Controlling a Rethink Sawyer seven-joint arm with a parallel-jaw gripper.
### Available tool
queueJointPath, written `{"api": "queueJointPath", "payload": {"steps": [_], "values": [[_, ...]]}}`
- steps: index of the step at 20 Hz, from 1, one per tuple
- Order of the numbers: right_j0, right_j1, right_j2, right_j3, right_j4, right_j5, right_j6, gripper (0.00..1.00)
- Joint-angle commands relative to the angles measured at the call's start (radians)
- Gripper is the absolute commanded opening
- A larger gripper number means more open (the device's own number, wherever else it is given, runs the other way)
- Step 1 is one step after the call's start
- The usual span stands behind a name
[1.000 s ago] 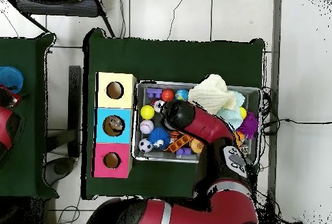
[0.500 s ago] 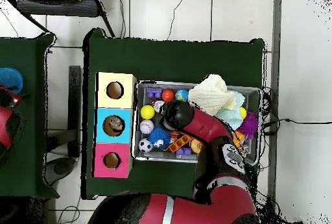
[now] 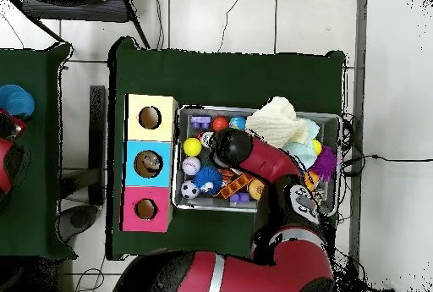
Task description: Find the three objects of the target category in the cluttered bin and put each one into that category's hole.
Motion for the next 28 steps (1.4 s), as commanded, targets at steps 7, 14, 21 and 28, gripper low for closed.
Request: {"api": "queueJointPath", "payload": {"steps": [7,14,21,28], "values": [[0.041,0.093,-0.001,-0.076,-0.045,0.084,0.107,0.00],[0.038,0.005,0.009,0.003,-0.038,0.078,0.108,0.00],[0.076,-0.148,-0.023,0.090,-0.030,0.158,0.137,0.00],[0.119,-0.262,-0.036,0.138,0.009,0.236,0.193,0.00]]}}
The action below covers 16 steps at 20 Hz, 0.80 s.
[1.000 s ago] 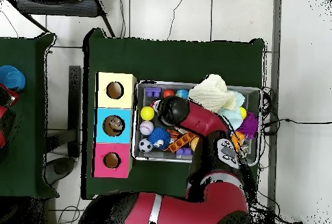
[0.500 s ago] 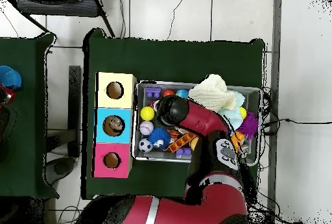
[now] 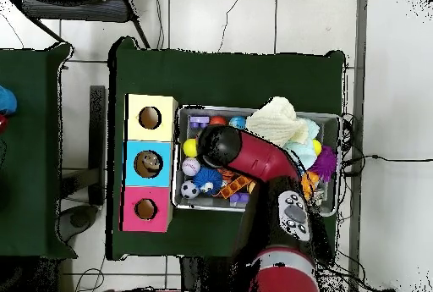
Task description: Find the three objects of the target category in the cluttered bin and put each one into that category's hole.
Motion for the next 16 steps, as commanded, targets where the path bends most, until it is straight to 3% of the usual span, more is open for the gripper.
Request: {"api": "queueJointPath", "payload": {"steps": [1,11,16], "values": [[0.045,-0.142,0.009,0.115,0.024,0.170,0.202,0.00],[0.126,-0.231,-0.007,0.177,0.111,0.221,0.308,0.00],[0.172,-0.232,-0.014,0.191,0.157,0.192,0.344,0.00]]}}
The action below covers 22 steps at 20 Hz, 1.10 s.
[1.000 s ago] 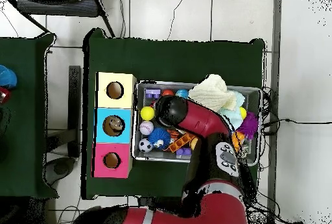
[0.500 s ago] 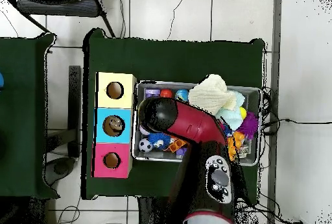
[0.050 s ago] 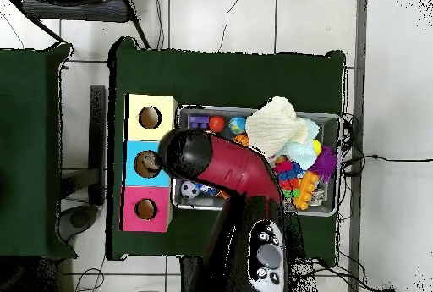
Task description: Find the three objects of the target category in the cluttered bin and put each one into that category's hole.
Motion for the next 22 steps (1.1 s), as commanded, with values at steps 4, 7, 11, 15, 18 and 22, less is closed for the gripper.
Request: {"api": "queueJointPath", "payload": {"steps": [4,7,11,15,18,22], "values": [[0.079,-0.021,0.004,0.115,0.115,0.062,0.370,0.00],[0.103,-0.018,0.007,0.139,0.145,0.028,0.384,0.00],[0.126,-0.010,0.015,0.162,0.174,-0.014,0.401,0.00],[0.143,-0.012,0.020,0.190,0.190,-0.046,0.413,0.00],[0.142,-0.004,0.025,0.195,0.194,-0.062,0.410,0.00],[0.139,0.011,0.022,0.183,0.180,-0.060,0.403,0.00]]}}
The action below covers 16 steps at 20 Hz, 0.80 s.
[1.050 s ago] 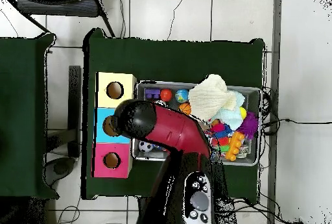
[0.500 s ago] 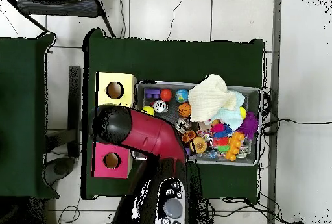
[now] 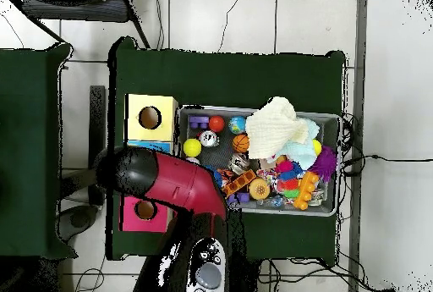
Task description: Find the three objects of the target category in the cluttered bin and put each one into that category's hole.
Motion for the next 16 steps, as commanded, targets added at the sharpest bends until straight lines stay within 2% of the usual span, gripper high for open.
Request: {"api": "queueJointPath", "payload": {"steps": [1,2,3,16], "values": [[-0.014,0.038,0.025,0.093,0.028,-0.068,0.234,0.00],[-0.015,0.038,0.024,0.091,0.025,-0.076,0.230,0.00],[-0.014,0.039,0.023,0.088,0.022,-0.080,0.228,1.00],[-0.018,0.041,0.003,0.050,0.010,-0.031,0.230,1.00]]}}
